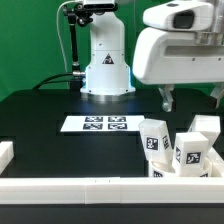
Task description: Assemble stool
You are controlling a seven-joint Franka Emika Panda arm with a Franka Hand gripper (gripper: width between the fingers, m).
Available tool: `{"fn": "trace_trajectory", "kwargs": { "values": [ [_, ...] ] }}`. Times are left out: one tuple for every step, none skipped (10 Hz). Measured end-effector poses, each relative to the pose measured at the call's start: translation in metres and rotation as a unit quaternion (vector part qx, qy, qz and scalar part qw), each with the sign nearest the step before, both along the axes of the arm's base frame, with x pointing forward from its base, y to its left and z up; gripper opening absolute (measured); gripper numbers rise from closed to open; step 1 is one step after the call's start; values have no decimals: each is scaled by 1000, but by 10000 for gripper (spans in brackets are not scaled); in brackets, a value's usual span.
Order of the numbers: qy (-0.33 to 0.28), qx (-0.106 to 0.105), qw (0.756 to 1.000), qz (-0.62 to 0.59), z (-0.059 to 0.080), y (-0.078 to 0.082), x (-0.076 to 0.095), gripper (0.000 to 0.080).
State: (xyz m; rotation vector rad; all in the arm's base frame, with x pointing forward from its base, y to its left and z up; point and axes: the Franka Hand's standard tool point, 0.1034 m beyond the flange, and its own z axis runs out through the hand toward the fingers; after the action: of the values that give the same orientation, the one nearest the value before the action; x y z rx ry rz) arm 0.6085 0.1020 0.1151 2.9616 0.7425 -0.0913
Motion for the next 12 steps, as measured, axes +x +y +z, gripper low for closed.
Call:
{"fn": "trace_trajectory", "kwargs": {
  "values": [
    [2,-3,1000,18,0,-3,0,649],
    [6,-7,998,54,0,-7,1,649],
    [8,-10,997,77,0,-9,1,649],
    [12,-14,994,109,0,-10,1,649],
    [20,-18,986,167,0,-8,3,649],
    [29,-20,975,218,-1,-5,9,649],
    [34,-22,970,241,-1,-3,16,649],
    [47,-28,954,295,-3,-1,23,649],
    [57,-24,937,345,-9,0,27,649],
    [60,-27,930,361,-9,-4,28,649],
    [61,-32,930,361,-9,-7,28,649],
    [60,-32,933,353,-10,-7,28,649]
  ]
}}
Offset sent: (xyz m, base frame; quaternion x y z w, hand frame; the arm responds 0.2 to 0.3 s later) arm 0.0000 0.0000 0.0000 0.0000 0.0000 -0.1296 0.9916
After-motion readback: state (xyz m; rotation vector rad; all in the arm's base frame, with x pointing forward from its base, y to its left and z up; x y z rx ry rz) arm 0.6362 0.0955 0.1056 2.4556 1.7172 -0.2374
